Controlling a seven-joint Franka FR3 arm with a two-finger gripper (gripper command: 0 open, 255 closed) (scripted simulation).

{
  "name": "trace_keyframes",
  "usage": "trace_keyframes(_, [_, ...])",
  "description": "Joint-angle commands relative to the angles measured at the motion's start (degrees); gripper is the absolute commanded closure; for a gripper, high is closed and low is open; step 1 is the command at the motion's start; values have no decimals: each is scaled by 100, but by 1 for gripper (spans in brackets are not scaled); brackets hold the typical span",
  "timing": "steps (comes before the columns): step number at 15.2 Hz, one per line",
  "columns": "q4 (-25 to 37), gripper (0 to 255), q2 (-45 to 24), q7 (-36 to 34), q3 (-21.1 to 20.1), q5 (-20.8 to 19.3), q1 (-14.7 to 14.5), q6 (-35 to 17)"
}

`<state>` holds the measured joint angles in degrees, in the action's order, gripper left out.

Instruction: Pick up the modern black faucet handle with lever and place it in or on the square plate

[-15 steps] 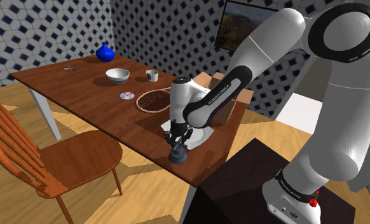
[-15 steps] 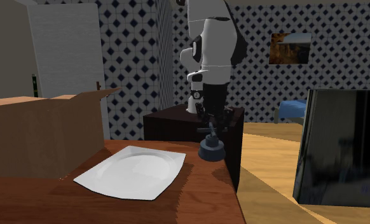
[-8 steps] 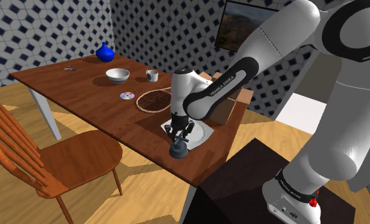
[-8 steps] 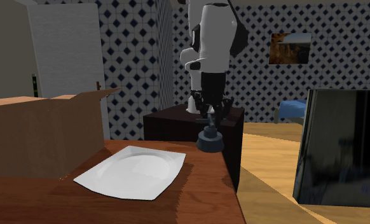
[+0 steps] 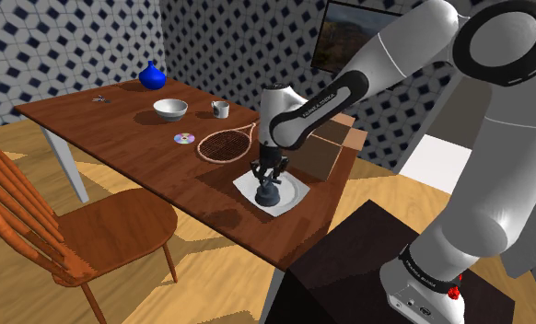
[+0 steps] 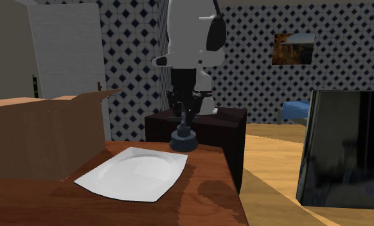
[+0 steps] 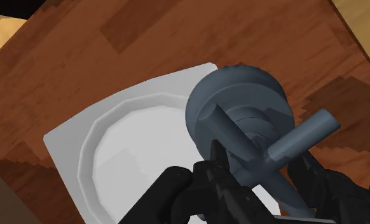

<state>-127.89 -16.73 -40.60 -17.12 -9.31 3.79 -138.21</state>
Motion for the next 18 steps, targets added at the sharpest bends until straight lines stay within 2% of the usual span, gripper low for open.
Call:
trace_keyframes(1, [172, 255, -64, 267, 90, -5, 159, 96])
trace_keyframes(9, [1234, 255, -579, 1234, 434, -50, 732, 600])
trace_keyframes(18, [1218, 255, -1099, 1097, 540, -237, 659, 80])
